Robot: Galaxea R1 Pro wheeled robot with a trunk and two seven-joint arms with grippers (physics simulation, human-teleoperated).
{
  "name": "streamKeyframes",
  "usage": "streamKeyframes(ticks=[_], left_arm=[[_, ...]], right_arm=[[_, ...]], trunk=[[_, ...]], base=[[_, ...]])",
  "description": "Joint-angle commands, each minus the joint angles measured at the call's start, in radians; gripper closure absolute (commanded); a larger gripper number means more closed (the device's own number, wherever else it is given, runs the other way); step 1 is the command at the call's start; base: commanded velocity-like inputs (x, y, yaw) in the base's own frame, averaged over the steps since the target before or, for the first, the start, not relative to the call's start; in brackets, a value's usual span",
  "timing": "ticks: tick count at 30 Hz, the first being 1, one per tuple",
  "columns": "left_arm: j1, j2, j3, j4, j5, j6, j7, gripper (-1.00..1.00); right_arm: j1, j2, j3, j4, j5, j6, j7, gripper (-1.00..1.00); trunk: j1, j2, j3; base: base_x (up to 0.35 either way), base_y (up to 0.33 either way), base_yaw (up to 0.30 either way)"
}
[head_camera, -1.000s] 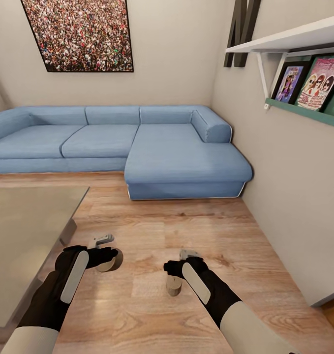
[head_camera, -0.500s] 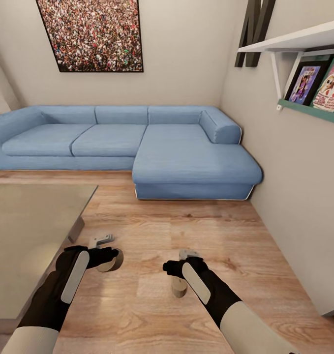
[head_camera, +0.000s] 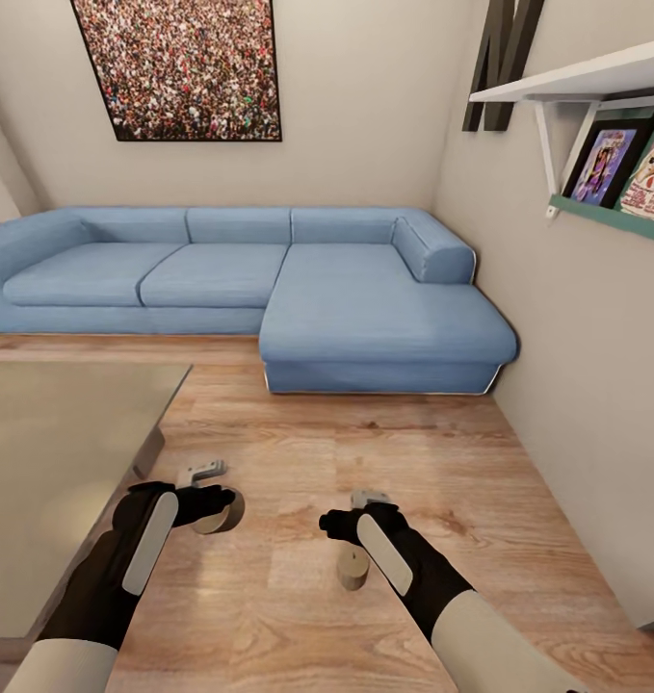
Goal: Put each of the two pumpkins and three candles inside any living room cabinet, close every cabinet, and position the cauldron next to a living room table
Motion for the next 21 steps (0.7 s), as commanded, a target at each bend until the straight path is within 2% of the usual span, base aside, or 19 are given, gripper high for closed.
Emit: streamKeyframes(ticks=[1, 7, 21], left_arm=[[-0.001, 0.000, -0.001, -0.001, 0.009, 0.003, 0.009, 1.00], [-0.001, 0.000, -0.001, -0.001, 0.009, 0.003, 0.008, 1.00], [-0.001, -0.001, -0.002, -0.001, 0.008, 0.003, 0.010, 1.00]], right_arm=[[-0.001, -0.001, 0.003, -0.001, -0.011, 0.001, -0.010, -1.00], [-0.001, -0.001, 0.003, -0.001, -0.011, 0.000, -0.010, -1.00], [-0.001, -0.002, 0.003, -0.001, -0.011, 0.000, -0.010, -1.00]], trunk=[[0.000, 0.000, -0.001], [0.000, 0.000, -0.001], [0.000, 0.000, -0.001]], base=[[0.169, 0.022, 0.088], [0.067, 0.007, 0.159], [0.080, 0.000, 0.012]])
